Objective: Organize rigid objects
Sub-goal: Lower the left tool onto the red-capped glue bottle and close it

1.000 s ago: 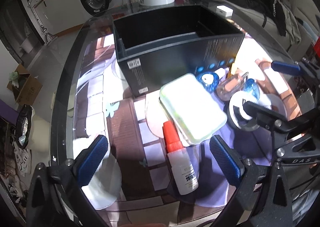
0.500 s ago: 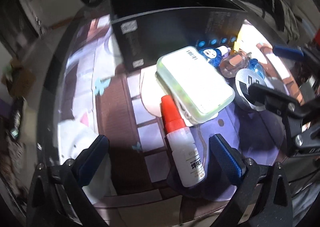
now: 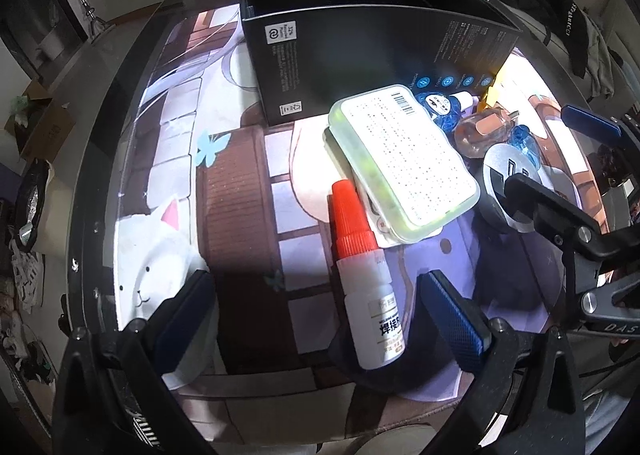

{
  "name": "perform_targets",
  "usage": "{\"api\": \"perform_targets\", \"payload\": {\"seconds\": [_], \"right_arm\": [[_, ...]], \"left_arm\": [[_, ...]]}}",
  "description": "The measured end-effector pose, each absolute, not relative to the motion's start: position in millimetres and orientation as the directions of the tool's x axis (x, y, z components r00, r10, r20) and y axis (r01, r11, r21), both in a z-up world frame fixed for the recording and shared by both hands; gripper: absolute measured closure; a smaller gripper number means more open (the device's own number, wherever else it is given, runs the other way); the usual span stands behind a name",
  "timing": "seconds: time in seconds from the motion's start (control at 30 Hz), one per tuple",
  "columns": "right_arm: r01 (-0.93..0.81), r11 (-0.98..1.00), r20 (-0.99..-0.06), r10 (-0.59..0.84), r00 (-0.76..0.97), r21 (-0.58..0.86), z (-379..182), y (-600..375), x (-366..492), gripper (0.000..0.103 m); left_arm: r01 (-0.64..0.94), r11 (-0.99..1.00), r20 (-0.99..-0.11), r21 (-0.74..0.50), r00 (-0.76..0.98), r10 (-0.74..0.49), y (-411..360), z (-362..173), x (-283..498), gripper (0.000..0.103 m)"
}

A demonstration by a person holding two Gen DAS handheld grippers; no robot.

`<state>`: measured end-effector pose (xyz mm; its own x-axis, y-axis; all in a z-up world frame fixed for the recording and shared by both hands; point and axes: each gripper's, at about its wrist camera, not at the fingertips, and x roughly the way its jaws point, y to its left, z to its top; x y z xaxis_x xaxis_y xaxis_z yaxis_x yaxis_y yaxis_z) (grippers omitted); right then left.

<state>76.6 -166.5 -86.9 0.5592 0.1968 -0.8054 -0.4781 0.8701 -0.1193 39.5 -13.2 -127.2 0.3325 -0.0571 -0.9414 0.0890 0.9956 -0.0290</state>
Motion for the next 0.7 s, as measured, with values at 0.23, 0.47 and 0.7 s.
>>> {"api": "perform_targets", "payload": {"seconds": [0.23, 0.47, 0.7], "right_arm": [[-0.488, 0.866, -0.81, 0.208, 0.548, -0.107, -88, -164, 77, 0.001], [-0.496, 0.862, -0.809, 0.216, 0.547, -0.105, -87, -164, 75, 0.001], [-0.509, 0.856, -0.82, 0.225, 0.527, -0.092, -88, -163, 75, 0.001]], "left_arm": [[0.136, 0.99, -0.942, -0.034, 0.327, -0.077, -14, -124, 44, 0.006], [0.237, 0.971, -0.928, -0.029, 0.355, -0.114, -30, -109, 41, 0.071], [0.256, 0.966, -0.933, -0.04, 0.337, -0.128, -24, -107, 40, 0.084]]}}
